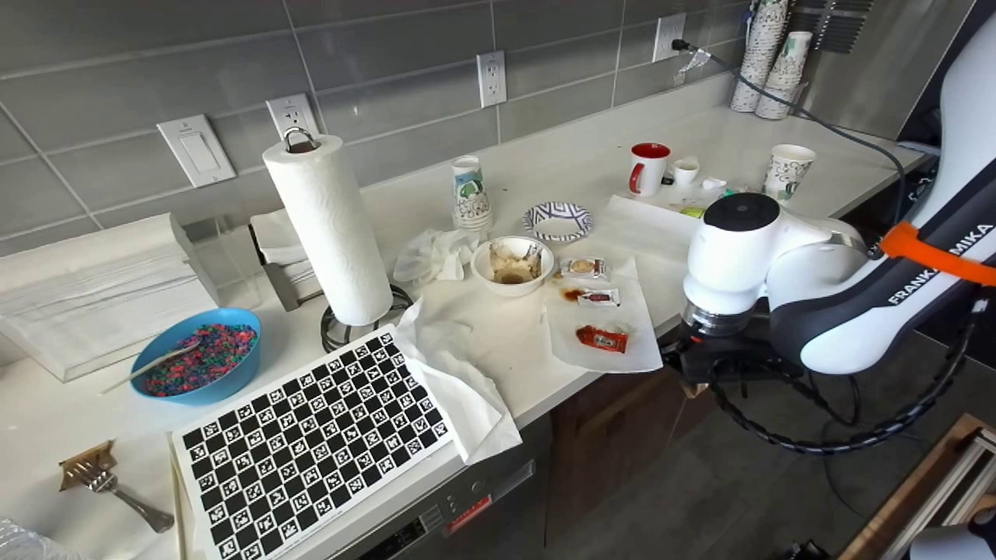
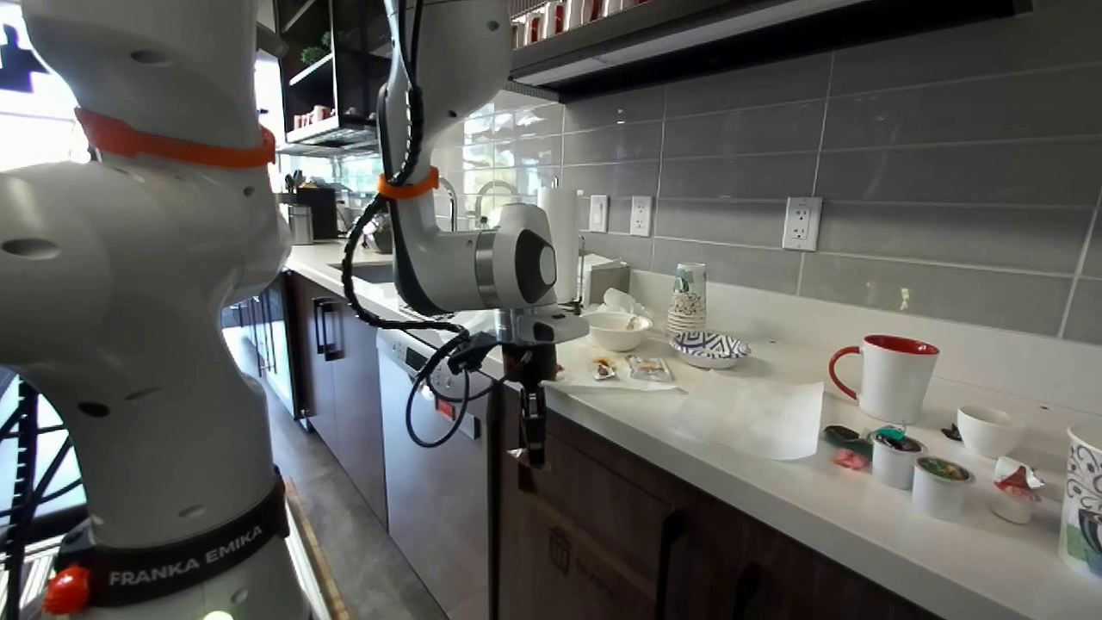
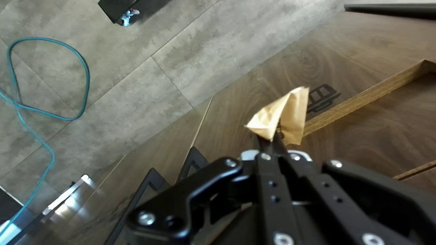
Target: Put the small tissue in the rubbish can
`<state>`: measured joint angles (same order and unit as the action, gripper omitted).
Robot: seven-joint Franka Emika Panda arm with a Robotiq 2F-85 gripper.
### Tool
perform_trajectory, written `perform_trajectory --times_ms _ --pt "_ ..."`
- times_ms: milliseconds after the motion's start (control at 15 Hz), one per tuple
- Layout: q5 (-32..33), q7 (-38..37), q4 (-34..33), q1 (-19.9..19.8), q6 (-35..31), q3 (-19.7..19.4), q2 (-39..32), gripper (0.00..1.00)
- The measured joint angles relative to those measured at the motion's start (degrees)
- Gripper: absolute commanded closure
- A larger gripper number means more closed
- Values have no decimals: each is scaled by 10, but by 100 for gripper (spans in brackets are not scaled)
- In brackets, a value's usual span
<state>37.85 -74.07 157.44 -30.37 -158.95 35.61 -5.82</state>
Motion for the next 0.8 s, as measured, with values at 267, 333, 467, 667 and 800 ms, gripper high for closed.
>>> perform_trajectory --times_ms 267,333,467,667,800 --pt "116 -43 0 1 -70 -33 -14 100" --pt "141 -52 0 1 -85 -40 -17 100" --pt "184 -66 0 3 -107 -53 -25 100" --pt "240 -87 -2 9 -133 -70 -40 100" --pt "277 -105 -7 15 -143 -82 -53 100"
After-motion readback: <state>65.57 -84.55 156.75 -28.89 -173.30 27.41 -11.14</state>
